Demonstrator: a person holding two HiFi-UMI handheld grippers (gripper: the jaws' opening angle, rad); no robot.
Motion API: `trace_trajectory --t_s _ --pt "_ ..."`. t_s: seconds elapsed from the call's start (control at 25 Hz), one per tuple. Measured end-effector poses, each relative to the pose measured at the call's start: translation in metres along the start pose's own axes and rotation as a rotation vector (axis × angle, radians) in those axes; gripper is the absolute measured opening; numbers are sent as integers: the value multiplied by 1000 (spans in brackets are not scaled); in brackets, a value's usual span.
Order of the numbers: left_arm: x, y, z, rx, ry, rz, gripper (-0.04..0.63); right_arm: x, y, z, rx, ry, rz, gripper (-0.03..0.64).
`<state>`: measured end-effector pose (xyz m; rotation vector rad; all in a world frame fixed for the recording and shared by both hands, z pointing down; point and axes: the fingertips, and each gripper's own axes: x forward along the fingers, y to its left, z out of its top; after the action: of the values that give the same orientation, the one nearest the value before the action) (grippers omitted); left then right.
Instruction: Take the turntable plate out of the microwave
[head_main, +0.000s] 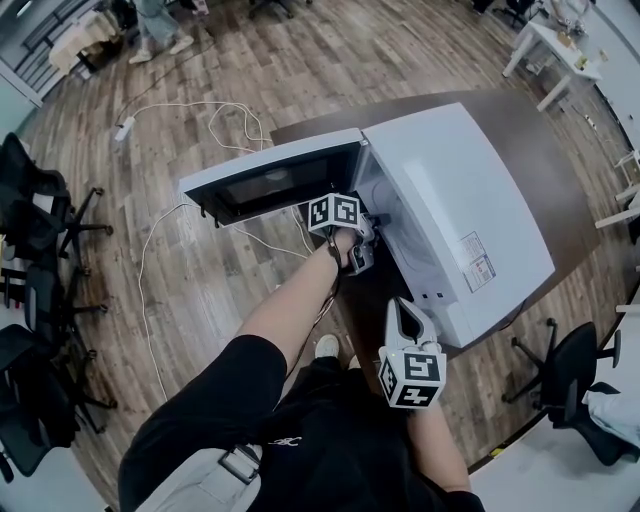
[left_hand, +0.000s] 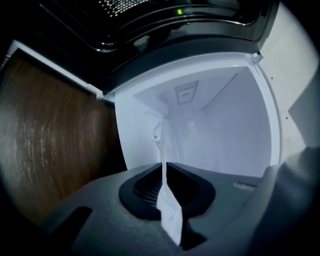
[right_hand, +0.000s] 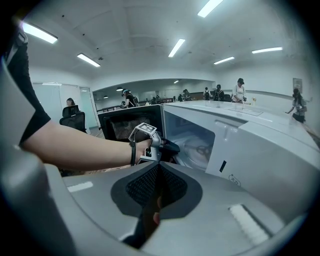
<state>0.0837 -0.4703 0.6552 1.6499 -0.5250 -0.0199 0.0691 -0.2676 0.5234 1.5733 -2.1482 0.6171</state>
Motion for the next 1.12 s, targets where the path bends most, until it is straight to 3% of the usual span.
trace_trajectory --t_s 0.2,0.28,0.4,0.56,0.68,0.84,1.0,1.12 --pt "-3 0 -1 -106 -41 -83 51 4 7 0 -6 2 8 6" --pt "-4 -1 -1 -107 -41 -91 51 5 10 0 -9 4 10 6" --pt "-4 -2 -1 -52 -22 -45 82 5 10 -1 -9 8 9 6" --pt "-1 7 -1 -37 3 69 25 7 12 -1 -13 9 10 7" --pt "-3 7 -2 -67 -3 71 23 8 15 1 -19 11 17 6" --pt "-6 4 -7 -92 -31 18 21 12 15 0 -29 15 11 6" --pt "-11 -3 -6 -85 -29 6 20 31 4 7 -101 -7 -98 8" --pt "-15 -8 -3 -76 -8 3 20 61 -1 10 -250 5 -191 23"
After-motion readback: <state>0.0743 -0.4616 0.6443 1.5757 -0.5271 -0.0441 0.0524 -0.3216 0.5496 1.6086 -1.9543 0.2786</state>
